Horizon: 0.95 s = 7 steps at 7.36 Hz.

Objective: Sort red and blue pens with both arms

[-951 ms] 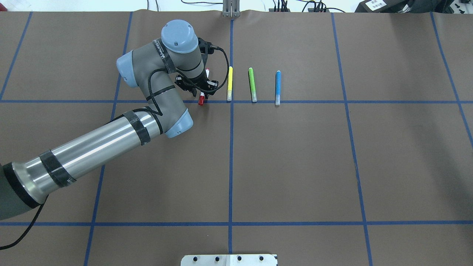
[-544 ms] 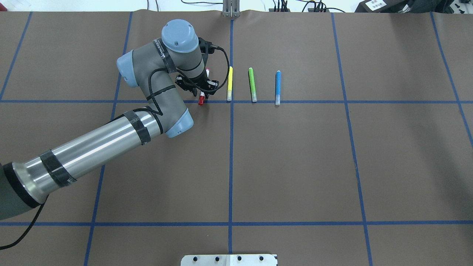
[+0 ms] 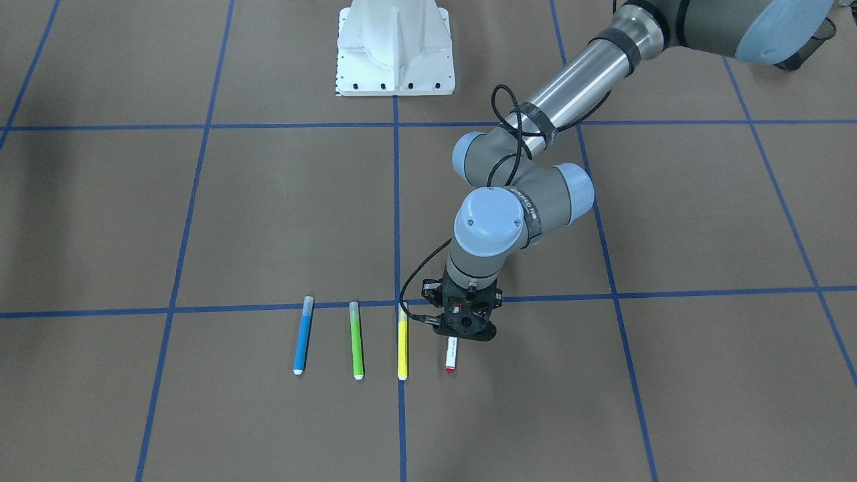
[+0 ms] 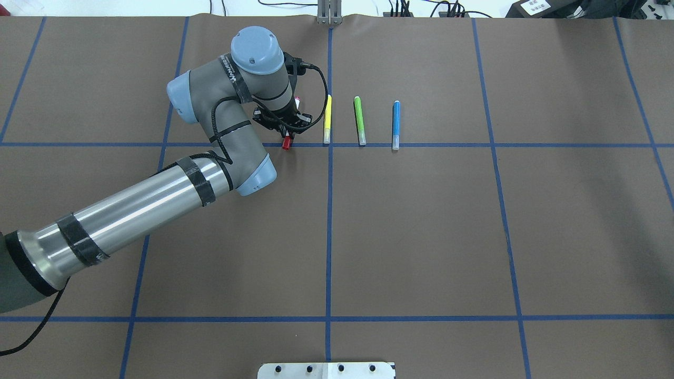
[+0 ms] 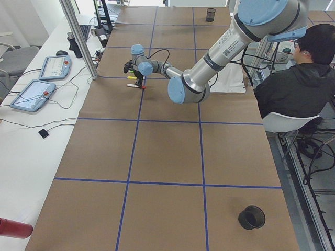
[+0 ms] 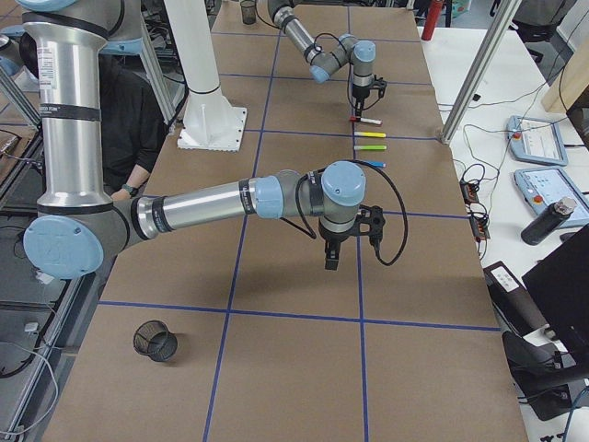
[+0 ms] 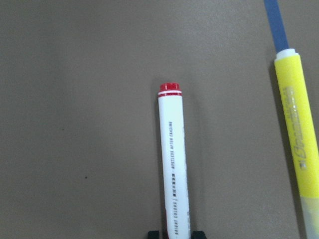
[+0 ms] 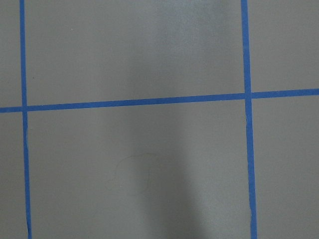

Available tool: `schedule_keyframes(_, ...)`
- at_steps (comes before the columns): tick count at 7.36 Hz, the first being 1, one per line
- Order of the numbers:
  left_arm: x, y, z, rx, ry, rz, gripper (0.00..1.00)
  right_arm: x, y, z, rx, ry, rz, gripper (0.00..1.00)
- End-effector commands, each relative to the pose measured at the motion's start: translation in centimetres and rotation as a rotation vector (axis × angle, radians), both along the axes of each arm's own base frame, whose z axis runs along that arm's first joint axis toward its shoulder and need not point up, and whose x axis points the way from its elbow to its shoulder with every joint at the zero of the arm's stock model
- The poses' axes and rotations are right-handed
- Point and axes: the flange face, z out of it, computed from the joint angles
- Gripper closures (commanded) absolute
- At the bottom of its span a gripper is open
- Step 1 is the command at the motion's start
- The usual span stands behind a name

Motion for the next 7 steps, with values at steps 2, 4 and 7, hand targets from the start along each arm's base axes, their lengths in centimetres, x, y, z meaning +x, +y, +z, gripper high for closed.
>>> schedule_keyframes(2, -1.3, -0.8, -1.2, 0.004, 0.019, -0.018, 1.0, 0.0, -0.1, -0.2, 0.003, -0.001, 0.0, 0.0)
schedule_keyframes(4, -5.7, -4.1, -1.3, -0.042, 0.051, -0.043, 1.0, -0.3, -2.6, -3.1, 0.04, -0.003, 0.009, 0.0)
schedule_keyframes(7, -11.7, -7.9, -0.7, -0.101, 0.071, -0.08, 1.0, -10.0, -9.6, -13.9, 0.009, -0.028, 0.023, 0.0)
